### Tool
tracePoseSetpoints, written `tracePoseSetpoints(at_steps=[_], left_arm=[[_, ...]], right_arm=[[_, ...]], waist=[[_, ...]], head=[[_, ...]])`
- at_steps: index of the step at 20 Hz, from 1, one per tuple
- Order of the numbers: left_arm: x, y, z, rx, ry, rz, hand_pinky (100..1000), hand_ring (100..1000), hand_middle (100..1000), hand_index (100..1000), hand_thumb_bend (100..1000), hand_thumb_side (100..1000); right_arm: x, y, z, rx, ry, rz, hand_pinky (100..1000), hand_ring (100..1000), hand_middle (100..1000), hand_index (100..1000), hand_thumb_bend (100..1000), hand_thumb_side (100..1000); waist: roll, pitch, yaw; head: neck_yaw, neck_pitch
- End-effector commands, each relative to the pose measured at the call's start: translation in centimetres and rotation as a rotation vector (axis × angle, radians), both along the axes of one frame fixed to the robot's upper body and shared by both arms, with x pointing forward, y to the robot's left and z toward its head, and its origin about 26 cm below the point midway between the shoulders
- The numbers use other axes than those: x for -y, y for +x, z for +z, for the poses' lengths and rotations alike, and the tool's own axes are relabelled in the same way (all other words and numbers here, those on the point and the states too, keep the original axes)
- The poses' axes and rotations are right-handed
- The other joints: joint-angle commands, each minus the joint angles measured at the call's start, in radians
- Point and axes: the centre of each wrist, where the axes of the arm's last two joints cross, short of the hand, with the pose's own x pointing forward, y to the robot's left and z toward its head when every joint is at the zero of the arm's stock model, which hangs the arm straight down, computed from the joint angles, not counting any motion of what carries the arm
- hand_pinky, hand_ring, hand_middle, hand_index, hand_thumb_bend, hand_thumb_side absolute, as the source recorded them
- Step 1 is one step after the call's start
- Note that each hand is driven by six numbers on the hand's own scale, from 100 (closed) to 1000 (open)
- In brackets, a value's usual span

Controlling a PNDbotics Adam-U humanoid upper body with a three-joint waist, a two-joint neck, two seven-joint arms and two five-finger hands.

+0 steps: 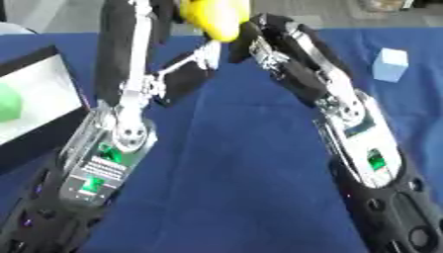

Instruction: Pick up the objects with one hand, pass them to the other hand, and then place them into the box on the other side of the table.

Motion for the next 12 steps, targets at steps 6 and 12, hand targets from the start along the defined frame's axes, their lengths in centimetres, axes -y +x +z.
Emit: tracePoseSetpoints(at_steps=[6, 12], left_arm=[[-2.5, -0.1, -2.5, 0.019, -0.037, 0.066, 511, 448, 137, 259, 100, 100], [-5.9, 0.1, -5.4, -0.04, -0.063, 0.257, 512, 453, 144, 263, 100, 100]], right_arm=[[2.4, -1.2, 3.8, 0.199, 0.067, -0.082, 688, 657, 672, 859, 100, 741], [5.4, -1.8, 5.5, 0.279, 0.104, -0.215, 694, 660, 673, 858, 100, 735]], waist=[[-0.002, 0.002, -0.004], [0.008, -0.002, -0.005]], head=[[-0.024, -0.002], [-0.026, -0.002]])
